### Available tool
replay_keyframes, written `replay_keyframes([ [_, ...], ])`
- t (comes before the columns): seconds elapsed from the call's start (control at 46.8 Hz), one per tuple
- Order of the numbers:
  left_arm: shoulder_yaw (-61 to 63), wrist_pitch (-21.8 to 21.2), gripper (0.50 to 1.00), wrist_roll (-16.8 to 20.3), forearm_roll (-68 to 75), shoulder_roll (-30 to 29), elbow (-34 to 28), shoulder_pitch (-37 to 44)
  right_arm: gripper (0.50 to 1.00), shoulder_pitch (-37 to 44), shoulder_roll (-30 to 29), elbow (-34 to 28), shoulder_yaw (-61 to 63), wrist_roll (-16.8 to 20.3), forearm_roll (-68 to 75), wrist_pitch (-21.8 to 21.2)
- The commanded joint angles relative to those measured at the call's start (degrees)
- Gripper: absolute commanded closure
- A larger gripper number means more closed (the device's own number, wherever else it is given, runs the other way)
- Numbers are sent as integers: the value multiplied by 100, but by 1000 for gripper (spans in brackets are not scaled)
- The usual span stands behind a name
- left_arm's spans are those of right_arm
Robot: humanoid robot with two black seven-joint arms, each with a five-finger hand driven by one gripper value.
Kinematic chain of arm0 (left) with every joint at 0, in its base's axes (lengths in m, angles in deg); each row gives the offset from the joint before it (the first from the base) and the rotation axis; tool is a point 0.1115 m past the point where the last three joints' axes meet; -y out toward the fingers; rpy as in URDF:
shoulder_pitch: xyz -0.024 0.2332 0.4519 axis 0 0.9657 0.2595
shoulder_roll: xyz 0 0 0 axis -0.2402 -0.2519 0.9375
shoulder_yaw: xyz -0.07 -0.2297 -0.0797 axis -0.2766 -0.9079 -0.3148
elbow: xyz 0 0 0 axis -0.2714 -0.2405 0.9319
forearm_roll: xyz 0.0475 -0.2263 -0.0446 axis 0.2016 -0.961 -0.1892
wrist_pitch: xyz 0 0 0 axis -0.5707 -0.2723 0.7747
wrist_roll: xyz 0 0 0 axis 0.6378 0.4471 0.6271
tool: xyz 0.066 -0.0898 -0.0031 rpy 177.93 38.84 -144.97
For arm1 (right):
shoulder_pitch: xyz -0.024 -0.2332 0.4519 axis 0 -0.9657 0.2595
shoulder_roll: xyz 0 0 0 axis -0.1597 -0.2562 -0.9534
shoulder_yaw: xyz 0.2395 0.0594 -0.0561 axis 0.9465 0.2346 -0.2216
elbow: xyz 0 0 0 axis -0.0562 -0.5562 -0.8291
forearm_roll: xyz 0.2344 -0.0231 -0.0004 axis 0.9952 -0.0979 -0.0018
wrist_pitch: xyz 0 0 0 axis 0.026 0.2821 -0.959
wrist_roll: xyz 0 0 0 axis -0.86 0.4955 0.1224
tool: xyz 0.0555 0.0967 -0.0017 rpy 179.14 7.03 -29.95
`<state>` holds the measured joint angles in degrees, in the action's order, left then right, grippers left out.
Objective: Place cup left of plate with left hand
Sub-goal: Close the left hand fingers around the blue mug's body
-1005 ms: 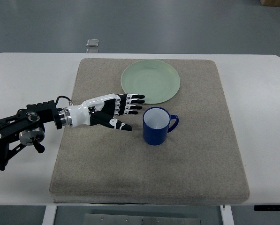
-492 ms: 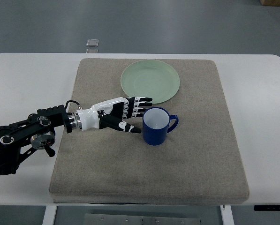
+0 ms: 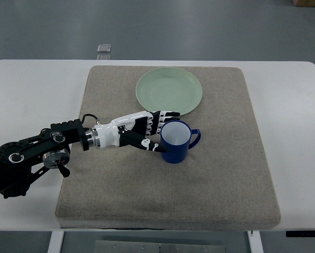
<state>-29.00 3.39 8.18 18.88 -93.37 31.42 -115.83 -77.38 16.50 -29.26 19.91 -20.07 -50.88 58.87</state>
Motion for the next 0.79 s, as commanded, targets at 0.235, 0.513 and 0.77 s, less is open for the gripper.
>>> replay_keyframes([
  [0.235, 0, -8, 504, -18, 173, 191, -115, -17, 566, 0, 0, -5, -3, 0, 0, 0],
  [0.513, -9, -26, 504, -27, 331, 297, -256, -26, 566, 0, 0, 3, -3, 0, 0, 0],
  [0.77, -9, -43, 504, -27, 340, 472, -449, -79, 566, 0, 0, 3, -3, 0, 0, 0],
])
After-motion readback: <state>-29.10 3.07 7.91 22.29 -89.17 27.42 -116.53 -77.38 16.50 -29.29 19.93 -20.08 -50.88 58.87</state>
